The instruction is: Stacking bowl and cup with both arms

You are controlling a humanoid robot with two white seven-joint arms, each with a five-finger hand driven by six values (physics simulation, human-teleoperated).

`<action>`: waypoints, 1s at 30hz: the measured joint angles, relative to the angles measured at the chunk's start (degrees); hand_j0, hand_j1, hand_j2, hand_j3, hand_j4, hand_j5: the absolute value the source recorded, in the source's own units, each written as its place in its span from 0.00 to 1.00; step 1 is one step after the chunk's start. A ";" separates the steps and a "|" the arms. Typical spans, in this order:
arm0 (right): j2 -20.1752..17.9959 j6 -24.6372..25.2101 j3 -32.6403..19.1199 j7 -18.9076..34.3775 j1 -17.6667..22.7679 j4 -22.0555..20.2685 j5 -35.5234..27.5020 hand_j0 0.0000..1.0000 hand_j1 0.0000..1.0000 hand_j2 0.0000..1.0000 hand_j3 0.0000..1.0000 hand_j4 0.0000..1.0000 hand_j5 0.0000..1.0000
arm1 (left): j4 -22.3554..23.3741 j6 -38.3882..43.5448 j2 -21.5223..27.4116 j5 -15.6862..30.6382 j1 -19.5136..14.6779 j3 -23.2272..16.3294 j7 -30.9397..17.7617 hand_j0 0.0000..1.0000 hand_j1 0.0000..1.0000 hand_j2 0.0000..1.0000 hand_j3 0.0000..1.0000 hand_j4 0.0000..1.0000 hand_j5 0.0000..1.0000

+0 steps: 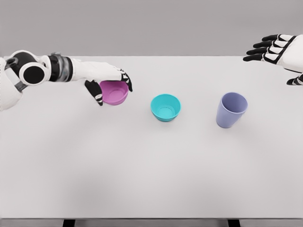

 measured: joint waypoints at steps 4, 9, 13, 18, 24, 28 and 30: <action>-0.01 0.00 -0.03 0.00 0.00 0.03 0.00 1.00 1.00 1.00 1.00 1.00 1.00 | 0.04 0.01 -1.60 -0.05 -0.53 -0.04 0.00 0.71 0.71 0.71 0.71 0.71 0.71; -0.23 0.00 -0.13 0.00 -0.09 0.06 0.00 1.00 1.00 1.00 1.00 1.00 1.00 | 0.07 -0.05 -3.38 -0.21 -0.70 -0.06 0.08 0.71 0.71 0.71 0.71 0.71 0.71; -0.32 0.00 -0.16 0.00 -0.09 0.06 0.00 1.00 1.00 1.00 1.00 1.00 1.00 | 0.18 0.26 -4.92 -0.36 -1.05 -0.10 0.09 0.71 0.71 0.71 0.71 0.71 0.71; -0.28 0.00 -0.12 0.00 -0.09 0.06 0.00 1.00 1.00 1.00 1.00 1.00 1.00 | 0.57 0.70 -6.60 -0.96 -1.49 -0.14 0.09 0.71 0.71 0.71 0.71 0.71 0.71; -0.19 0.00 -0.05 0.00 -0.09 0.06 0.00 1.00 1.00 1.00 1.00 1.00 1.00 | 0.66 0.83 -8.32 -2.01 -1.58 -0.15 0.09 0.72 0.72 0.72 0.72 0.72 0.72; -0.23 0.00 -0.07 0.00 0.00 0.06 0.00 1.00 1.00 1.00 1.00 1.00 1.00 | 0.74 0.87 -9.53 -2.85 -1.67 -0.15 0.08 0.72 0.72 0.72 0.72 0.72 0.72; -0.24 0.00 -0.08 0.00 0.00 0.06 0.00 1.00 1.00 1.00 1.00 1.00 1.00 | 0.84 0.93 -10.32 -3.23 -1.67 -0.15 0.09 0.72 0.72 0.72 0.72 0.72 0.72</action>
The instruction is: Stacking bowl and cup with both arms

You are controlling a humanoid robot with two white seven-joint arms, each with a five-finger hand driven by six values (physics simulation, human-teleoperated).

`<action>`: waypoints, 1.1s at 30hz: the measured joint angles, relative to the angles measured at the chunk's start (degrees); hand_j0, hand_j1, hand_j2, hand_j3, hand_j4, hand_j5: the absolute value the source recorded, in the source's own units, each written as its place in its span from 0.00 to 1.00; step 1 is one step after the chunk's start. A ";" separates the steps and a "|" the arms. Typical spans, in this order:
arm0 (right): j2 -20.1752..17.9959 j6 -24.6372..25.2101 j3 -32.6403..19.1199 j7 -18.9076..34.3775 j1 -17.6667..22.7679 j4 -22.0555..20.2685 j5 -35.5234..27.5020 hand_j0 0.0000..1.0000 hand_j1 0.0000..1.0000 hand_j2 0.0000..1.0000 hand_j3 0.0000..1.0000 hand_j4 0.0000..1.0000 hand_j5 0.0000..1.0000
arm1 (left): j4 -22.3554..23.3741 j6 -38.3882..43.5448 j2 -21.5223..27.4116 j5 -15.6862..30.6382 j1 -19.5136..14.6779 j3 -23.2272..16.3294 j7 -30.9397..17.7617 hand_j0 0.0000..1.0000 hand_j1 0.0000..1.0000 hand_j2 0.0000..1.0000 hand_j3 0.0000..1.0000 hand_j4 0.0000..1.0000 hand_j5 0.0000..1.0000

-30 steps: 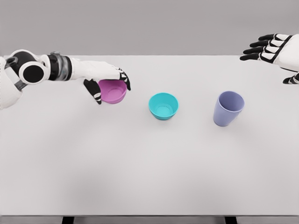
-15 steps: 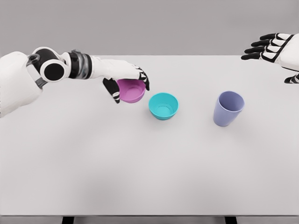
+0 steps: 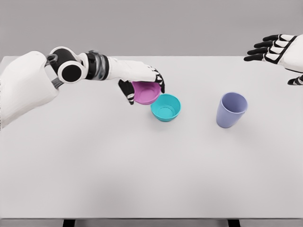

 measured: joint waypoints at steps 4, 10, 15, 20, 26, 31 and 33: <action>-0.01 0.00 0.00 0.00 0.00 0.00 0.00 1.00 1.00 1.00 1.00 1.00 1.00 | 0.08 0.00 -1.06 -0.61 0.00 -0.04 0.00 0.72 0.72 0.72 0.72 0.72 0.72; -0.16 0.00 -0.07 0.00 -0.09 0.02 0.00 1.00 1.00 1.00 1.00 1.00 1.00 | 1.39 0.03 -3.71 -1.97 0.26 -0.08 0.00 0.72 0.72 0.72 0.72 0.72 0.72; -0.38 0.00 -0.31 0.00 -0.09 0.71 0.00 1.00 1.00 1.00 1.00 1.00 1.00 | 1.69 -0.02 -5.13 -2.61 0.35 -0.11 0.00 0.72 0.72 0.72 0.72 0.72 0.72; -1.39 0.00 -0.83 0.00 -0.09 1.11 -0.12 1.00 1.00 1.00 1.00 1.00 1.00 | 1.36 -0.03 -5.72 -2.71 0.26 -0.09 0.01 0.72 0.72 0.72 0.72 0.72 0.72; -2.22 0.00 -1.24 0.00 0.62 0.79 -0.22 1.00 1.00 1.00 1.00 1.00 1.00 | 0.44 -0.08 -5.84 -2.73 0.53 -0.28 0.00 0.73 0.73 0.73 0.73 0.73 0.73; -2.18 0.01 -1.20 0.00 0.00 3.01 -0.38 1.00 1.00 1.00 1.00 1.00 1.00 | -0.67 -0.06 -5.86 -2.71 0.79 -0.48 0.01 0.73 0.73 0.73 0.73 0.73 0.73; -1.99 0.00 -1.02 0.00 0.00 3.35 -0.25 1.00 1.00 1.00 1.00 1.00 1.00 | -0.81 -0.05 -5.84 -2.72 0.79 -0.50 0.01 0.73 0.73 0.73 0.73 0.73 0.73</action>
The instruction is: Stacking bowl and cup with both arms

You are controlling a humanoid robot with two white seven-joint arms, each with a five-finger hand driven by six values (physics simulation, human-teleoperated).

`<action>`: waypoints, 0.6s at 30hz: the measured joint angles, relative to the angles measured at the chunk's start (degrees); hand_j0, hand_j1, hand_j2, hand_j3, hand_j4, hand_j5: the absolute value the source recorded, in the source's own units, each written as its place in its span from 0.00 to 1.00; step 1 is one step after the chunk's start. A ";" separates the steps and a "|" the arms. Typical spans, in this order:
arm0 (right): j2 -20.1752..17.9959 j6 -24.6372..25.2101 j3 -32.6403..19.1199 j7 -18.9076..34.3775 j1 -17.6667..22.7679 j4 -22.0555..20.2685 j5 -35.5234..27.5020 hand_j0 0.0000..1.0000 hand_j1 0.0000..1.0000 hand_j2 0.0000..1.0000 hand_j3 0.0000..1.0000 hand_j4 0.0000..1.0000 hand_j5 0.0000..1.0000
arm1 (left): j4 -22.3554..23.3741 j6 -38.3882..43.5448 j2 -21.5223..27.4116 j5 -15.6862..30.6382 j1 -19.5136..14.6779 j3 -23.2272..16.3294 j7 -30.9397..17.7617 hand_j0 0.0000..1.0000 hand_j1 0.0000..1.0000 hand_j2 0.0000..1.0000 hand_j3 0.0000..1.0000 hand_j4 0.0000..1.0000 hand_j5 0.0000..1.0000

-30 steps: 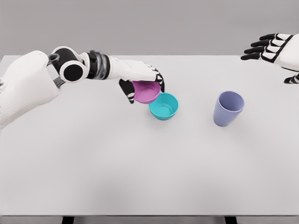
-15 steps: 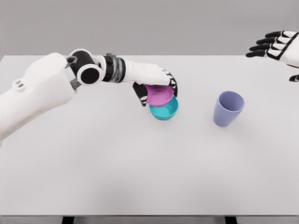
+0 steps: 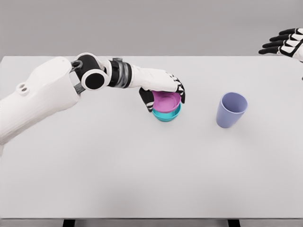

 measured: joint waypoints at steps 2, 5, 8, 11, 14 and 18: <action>-0.08 0.00 -0.03 0.00 0.00 -0.67 0.32 1.00 1.00 1.00 1.00 1.00 1.00 | -0.07 0.00 0.04 -0.01 0.09 -0.01 0.00 0.73 0.73 0.73 0.73 0.73 0.73; -0.27 0.00 -0.22 0.00 0.18 -1.48 1.45 1.00 1.00 1.00 1.00 1.00 1.00 | -0.11 0.01 0.06 -0.01 0.53 -0.03 0.00 0.73 0.73 0.73 0.73 0.73 0.73; -0.95 0.00 -0.70 0.00 0.79 -1.81 1.90 1.00 1.00 1.00 1.00 1.00 1.00 | -0.13 0.02 0.07 -0.01 0.70 -0.06 0.00 0.74 0.74 0.74 0.74 0.74 0.74; -1.06 0.00 -0.62 0.00 0.88 -2.30 2.08 1.00 1.00 1.00 1.00 1.00 1.00 | -0.11 0.01 0.07 -0.31 0.97 -0.04 0.00 0.74 0.74 0.74 0.74 0.74 0.74; -1.17 0.01 -0.47 0.00 0.62 -3.01 2.09 1.00 1.00 1.00 1.00 1.00 1.00 | -0.08 -0.01 0.07 -0.46 1.05 -0.03 0.01 0.75 0.75 0.75 0.75 0.75 0.75; 0.18 0.02 0.00 0.00 -0.17 -3.35 1.97 1.00 1.00 1.00 1.00 1.00 1.00 | -0.06 0.01 0.12 -0.52 1.05 0.03 0.01 0.75 0.75 0.75 0.75 0.75 0.75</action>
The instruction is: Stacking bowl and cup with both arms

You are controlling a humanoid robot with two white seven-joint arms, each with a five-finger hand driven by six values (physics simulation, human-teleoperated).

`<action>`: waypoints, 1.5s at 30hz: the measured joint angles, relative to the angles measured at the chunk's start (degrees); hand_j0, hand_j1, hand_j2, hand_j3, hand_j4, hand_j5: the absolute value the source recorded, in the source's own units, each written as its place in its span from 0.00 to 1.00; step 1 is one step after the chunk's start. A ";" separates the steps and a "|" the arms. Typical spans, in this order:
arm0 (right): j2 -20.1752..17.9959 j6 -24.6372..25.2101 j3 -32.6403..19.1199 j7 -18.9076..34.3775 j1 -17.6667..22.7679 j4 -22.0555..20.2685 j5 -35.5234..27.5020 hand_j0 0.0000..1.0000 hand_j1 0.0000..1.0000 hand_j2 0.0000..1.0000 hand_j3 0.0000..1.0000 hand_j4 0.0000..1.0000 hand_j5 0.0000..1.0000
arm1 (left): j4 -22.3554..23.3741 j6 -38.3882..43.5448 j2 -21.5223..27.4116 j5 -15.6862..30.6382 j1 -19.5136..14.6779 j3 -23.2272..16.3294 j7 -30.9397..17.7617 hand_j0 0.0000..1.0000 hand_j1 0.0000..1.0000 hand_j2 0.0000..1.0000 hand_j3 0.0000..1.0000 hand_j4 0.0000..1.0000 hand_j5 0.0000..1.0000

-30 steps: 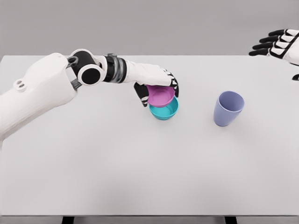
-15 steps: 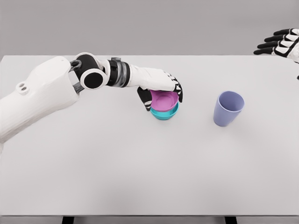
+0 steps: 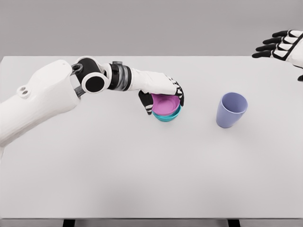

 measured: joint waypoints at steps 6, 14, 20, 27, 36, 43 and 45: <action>-0.61 0.08 11.43 -0.02 -11.34 -0.06 -0.34 1.00 1.00 1.00 1.00 1.00 1.00 | 0.48 0.06 0.05 -0.09 -0.09 0.09 0.01 0.75 0.75 0.75 0.75 0.75 0.75; 0.25 -0.01 19.78 0.00 -11.95 -0.09 0.16 1.00 1.00 1.00 1.00 1.00 1.00 | 0.92 0.09 0.04 -0.32 -0.09 0.12 0.01 0.75 0.75 0.75 0.75 0.75 0.75; 0.77 0.00 21.53 0.00 -11.95 -0.10 0.26 1.00 1.00 1.00 1.00 1.00 1.00 | 1.36 0.17 0.01 -0.37 -0.18 0.12 0.01 0.75 0.75 0.75 0.75 0.75 0.75; 0.63 0.00 22.16 0.00 -11.95 -0.09 0.21 1.00 1.00 1.00 1.00 1.00 1.00 | 1.58 0.18 -0.19 -0.38 -0.26 0.17 0.00 0.75 0.75 0.75 0.75 0.75 0.75; 0.14 0.00 22.28 0.00 -11.95 -0.08 0.16 1.00 1.00 1.00 1.00 1.00 1.00 | 1.95 0.12 -1.09 -0.93 -0.18 0.26 -0.01 0.76 0.76 0.76 0.76 0.76 0.76; 0.42 0.00 23.07 0.00 -11.95 -0.08 0.19 1.00 1.00 1.00 1.00 1.00 1.00 | 2.10 0.06 -1.27 -1.08 -0.18 0.34 -0.03 0.92 0.92 0.92 0.92 0.92 0.92; 0.54 0.00 23.13 0.00 -11.95 -0.08 0.19 1.00 1.00 1.00 1.00 1.00 1.00 | 2.07 0.09 -1.27 -1.03 -0.18 0.36 -0.07 0.99 0.99 0.99 0.99 0.99 0.99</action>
